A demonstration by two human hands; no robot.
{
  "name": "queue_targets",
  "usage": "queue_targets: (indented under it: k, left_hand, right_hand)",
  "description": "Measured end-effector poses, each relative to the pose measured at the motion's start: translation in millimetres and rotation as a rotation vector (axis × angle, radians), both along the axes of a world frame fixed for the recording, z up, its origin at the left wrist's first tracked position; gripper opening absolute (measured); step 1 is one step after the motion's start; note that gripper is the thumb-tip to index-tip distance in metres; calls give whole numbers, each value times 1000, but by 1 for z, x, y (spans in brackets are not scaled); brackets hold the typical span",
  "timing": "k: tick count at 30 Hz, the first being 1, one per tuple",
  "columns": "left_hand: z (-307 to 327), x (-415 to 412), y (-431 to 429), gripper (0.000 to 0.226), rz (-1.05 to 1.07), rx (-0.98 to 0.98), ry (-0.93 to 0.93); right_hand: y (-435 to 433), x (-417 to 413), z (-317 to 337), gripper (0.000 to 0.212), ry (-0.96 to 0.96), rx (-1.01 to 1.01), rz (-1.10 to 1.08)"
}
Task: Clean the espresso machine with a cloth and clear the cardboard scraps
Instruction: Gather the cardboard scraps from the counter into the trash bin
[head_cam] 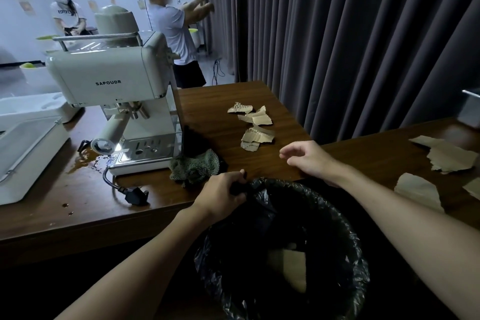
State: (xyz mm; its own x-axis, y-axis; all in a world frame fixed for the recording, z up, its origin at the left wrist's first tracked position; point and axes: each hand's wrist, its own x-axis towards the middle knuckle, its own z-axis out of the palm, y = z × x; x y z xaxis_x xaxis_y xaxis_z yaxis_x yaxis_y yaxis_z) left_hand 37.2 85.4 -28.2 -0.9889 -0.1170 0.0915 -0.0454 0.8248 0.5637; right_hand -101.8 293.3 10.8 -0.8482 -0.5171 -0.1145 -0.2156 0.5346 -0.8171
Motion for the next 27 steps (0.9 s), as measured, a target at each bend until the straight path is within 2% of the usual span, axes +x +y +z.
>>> queue_targets:
  k: [4,7,11,18,23,27]
  left_hand:
    - [0,-1,0,30,11,5,8]
    - [-1,-2,-2,29,10,16,-1]
    - [-5,-3,-5,29,-5,86,-3]
    - [-7,-6,-7,29,-12,120,-11]
    - [-11,-6,-7,27,-9,133,9]
    - [-11,-3,-5,24,-4,106,52]
  right_hand:
    - [-31,-3,-8,58,44,43,50]
    - [-46,-10,-13,69,140,176,35]
    - [-52,-16,-16,63,186,381,69]
    - [-36,-24,-26,39,418,326,-31]
    - [-29,-26,-28,54,350,402,77]
    - [-32,-23,-30,55,377,443,88]
